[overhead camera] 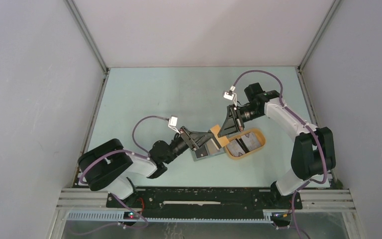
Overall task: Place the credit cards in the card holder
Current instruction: Move the storage box to the center of the board.
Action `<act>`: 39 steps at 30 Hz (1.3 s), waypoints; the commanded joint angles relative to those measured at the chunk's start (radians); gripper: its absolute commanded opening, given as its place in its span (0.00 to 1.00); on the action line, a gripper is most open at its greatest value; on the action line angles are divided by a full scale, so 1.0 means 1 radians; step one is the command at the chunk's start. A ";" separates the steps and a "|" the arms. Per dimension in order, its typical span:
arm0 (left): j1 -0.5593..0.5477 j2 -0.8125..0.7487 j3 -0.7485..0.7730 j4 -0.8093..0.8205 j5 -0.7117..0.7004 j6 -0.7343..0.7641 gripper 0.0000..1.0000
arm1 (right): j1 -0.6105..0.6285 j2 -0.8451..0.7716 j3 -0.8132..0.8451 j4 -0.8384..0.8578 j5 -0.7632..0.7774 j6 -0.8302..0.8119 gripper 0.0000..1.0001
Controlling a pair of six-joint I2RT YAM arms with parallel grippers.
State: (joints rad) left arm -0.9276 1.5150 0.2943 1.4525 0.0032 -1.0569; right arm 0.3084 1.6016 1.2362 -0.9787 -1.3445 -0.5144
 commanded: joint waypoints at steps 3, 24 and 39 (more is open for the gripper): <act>-0.007 0.018 0.059 0.063 0.048 0.000 0.01 | 0.006 -0.003 0.000 -0.018 -0.017 -0.028 0.00; 0.176 0.028 -0.190 0.060 0.263 -0.018 0.00 | 0.124 -0.229 -0.117 0.083 0.524 -0.192 0.40; 0.177 0.121 -0.211 0.033 0.202 -0.006 0.00 | 0.410 -0.268 -0.370 0.248 0.876 -0.437 0.28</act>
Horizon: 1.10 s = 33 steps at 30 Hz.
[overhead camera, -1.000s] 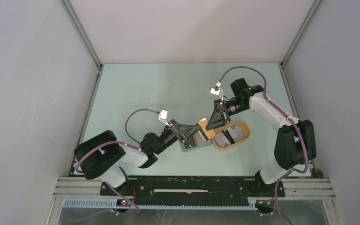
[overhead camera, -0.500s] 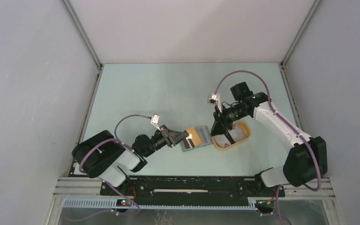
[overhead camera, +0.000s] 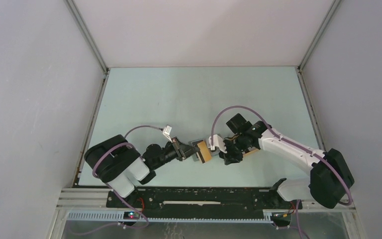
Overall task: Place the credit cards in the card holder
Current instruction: Move the storage box to the center of the board.
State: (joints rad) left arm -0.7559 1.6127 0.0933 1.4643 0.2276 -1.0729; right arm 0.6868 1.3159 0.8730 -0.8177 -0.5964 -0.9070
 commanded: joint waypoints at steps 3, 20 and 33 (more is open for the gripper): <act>0.006 0.038 -0.004 0.017 -0.040 0.010 0.00 | 0.057 0.059 -0.009 0.145 0.210 -0.009 0.25; 0.010 -0.157 0.091 -0.420 -0.215 0.101 0.00 | -0.033 0.143 0.023 0.235 0.467 0.131 0.17; 0.021 -0.008 0.167 -0.325 -0.250 0.037 0.00 | -0.118 0.196 0.121 0.186 0.240 0.327 0.23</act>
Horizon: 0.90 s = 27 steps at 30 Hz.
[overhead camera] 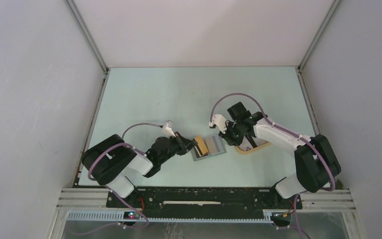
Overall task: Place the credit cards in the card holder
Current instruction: Move the storage box to the center of the board, then insert the credit card into the card holder.
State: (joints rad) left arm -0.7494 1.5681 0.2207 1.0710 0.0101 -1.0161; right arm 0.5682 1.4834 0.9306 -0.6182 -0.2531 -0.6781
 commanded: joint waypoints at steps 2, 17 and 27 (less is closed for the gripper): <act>0.022 0.062 0.030 0.116 -0.027 -0.037 0.00 | 0.001 0.051 0.085 -0.022 -0.120 0.123 0.23; 0.039 0.163 -0.001 0.296 0.019 -0.114 0.00 | -0.043 0.248 0.197 -0.108 -0.246 0.253 0.23; 0.041 0.169 -0.014 0.274 0.013 -0.120 0.00 | -0.083 0.272 0.213 -0.101 -0.267 0.284 0.25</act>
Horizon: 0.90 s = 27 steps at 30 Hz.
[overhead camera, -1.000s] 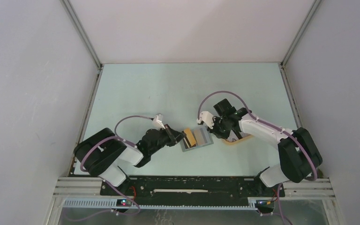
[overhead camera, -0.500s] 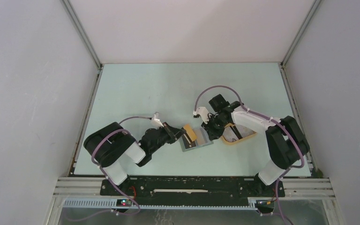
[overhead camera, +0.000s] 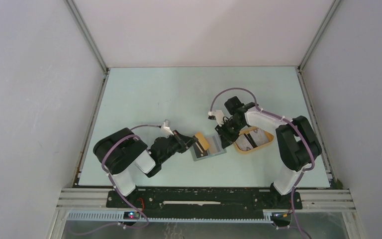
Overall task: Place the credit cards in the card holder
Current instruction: Insert the credit card into the card holder.
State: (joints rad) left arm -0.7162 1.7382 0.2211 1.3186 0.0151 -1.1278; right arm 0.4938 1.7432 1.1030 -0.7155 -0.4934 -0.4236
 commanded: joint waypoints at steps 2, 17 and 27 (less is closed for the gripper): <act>0.008 -0.005 -0.017 0.015 0.011 -0.007 0.00 | -0.009 0.017 0.040 0.002 -0.017 0.040 0.27; 0.008 0.000 -0.010 -0.023 0.020 -0.005 0.00 | -0.015 0.068 0.060 0.012 -0.003 0.097 0.32; 0.008 -0.006 -0.011 -0.057 0.020 -0.006 0.00 | -0.018 0.079 0.064 0.007 0.002 0.102 0.32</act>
State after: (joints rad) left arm -0.7155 1.7382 0.2173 1.2652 0.0299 -1.1278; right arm 0.4801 1.8111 1.1336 -0.7113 -0.4965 -0.3389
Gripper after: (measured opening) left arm 0.008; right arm 0.317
